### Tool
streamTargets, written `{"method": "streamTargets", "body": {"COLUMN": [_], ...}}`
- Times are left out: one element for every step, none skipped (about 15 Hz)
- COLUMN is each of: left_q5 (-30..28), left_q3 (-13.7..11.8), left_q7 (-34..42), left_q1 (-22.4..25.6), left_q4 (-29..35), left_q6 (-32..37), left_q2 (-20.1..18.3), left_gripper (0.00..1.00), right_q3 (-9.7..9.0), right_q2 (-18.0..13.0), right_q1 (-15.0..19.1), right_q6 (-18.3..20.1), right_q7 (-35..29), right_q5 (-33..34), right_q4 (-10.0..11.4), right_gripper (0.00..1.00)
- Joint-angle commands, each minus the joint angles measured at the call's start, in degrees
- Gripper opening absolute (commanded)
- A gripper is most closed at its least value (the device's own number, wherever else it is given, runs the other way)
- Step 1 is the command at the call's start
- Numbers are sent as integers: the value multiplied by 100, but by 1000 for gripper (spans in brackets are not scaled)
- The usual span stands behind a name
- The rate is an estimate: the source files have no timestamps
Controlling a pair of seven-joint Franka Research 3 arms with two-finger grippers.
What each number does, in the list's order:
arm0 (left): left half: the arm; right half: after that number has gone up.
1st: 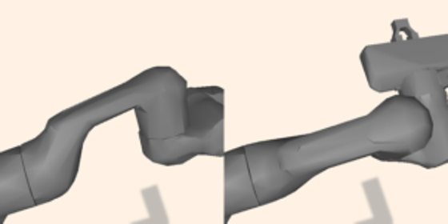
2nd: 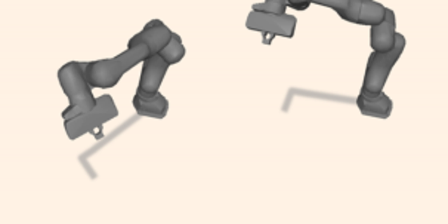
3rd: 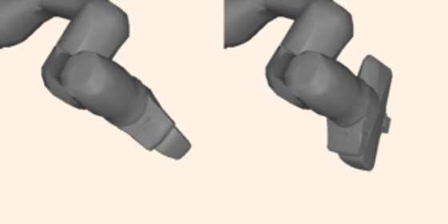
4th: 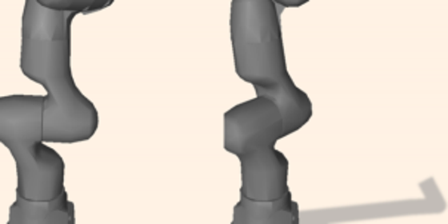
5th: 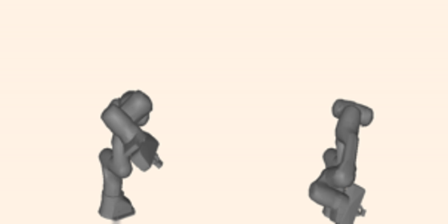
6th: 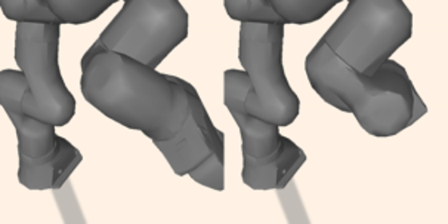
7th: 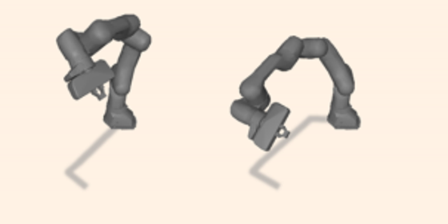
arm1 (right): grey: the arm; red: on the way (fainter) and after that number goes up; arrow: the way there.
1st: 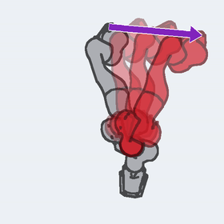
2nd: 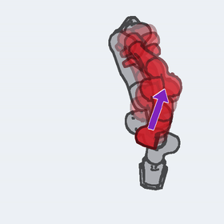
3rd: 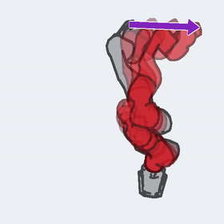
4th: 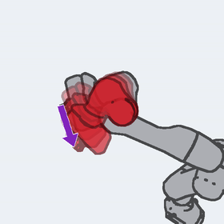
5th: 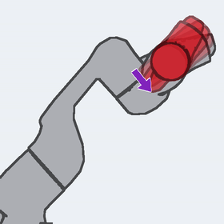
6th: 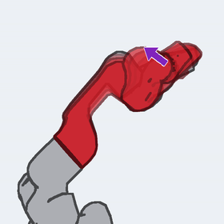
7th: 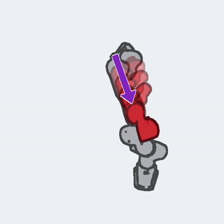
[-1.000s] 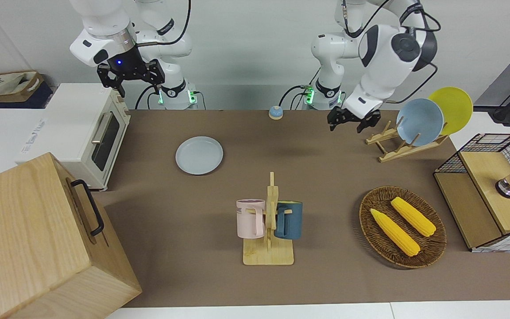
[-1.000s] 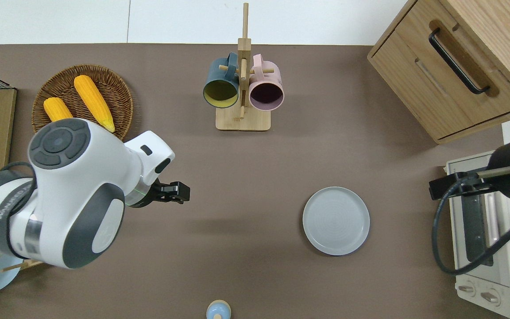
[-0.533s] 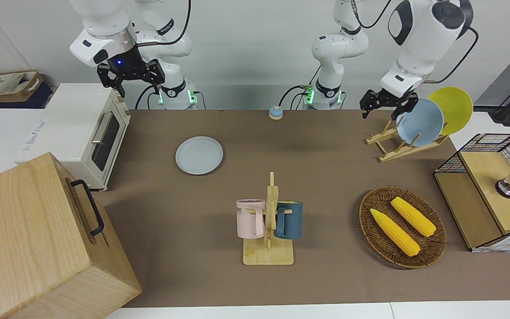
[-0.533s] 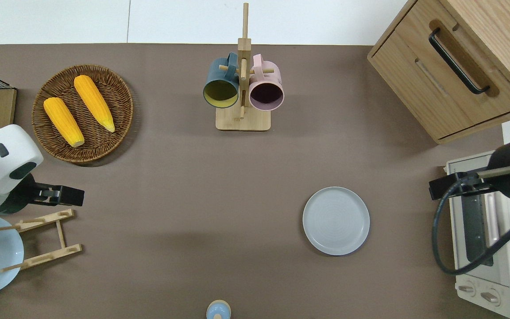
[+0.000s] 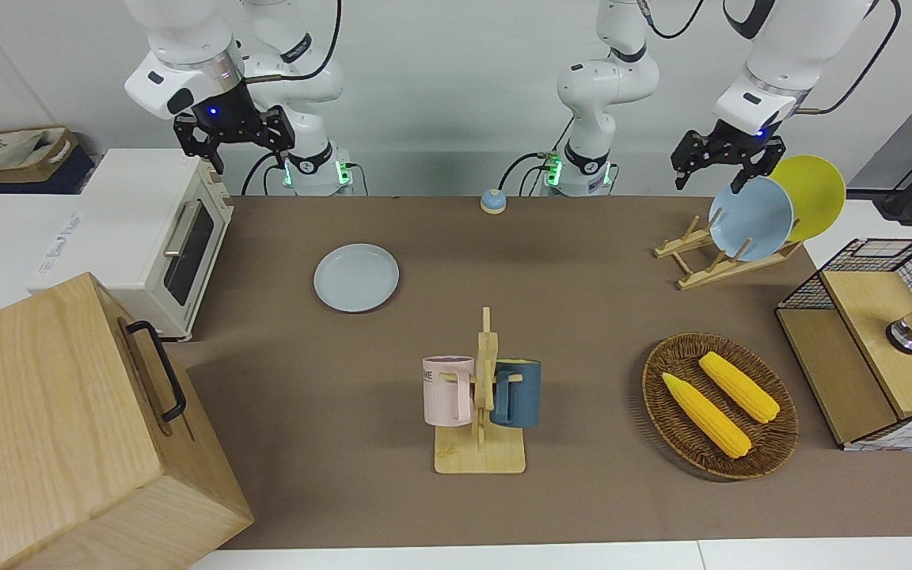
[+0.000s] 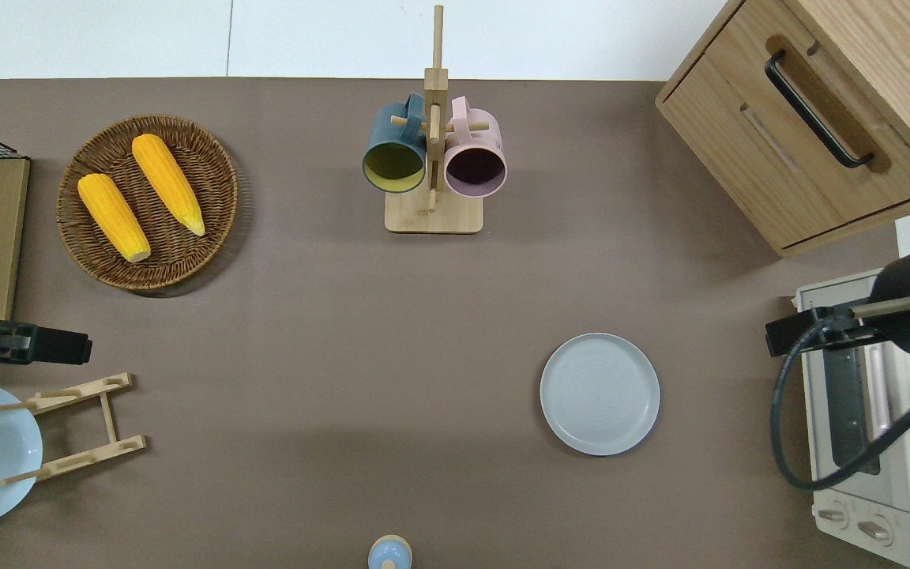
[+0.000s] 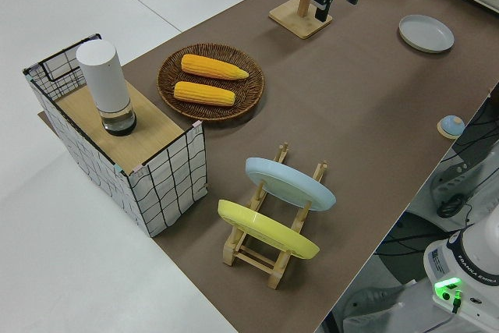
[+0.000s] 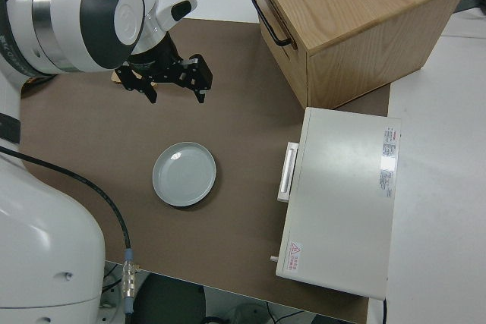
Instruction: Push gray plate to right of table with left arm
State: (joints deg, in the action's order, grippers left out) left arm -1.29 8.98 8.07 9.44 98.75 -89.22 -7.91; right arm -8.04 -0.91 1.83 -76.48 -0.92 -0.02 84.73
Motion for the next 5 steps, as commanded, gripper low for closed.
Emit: {"method": "streamTargets", "body": {"left_q5": [85,85,94,85,94], "left_q3": [7,7,7,7,7], "left_q7": [10,36,45,46,46], "left_q1": [31,23,23,23,23], "left_q4": [-84,-84,-76,-67,-67], "left_q6": [45,45,45,45,45], "left_q2": [26,26,17,17,17], "left_gripper": [993,993,993,993,995], "right_q3": [-92,-92,-92,-92,-92], "right_q2": [-14,-14,-14,-14,-14], "right_q1": [107,107,107,107,115], "right_q6": [89,89,89,89,89], "right_q7": [-66,-75,-75,-66,-75], "right_q5": [-25,-25,-25,-25,-25], "right_q4": [-53,-53,-53,-53,-53], "right_gripper": [983,983,983,983,983]}}
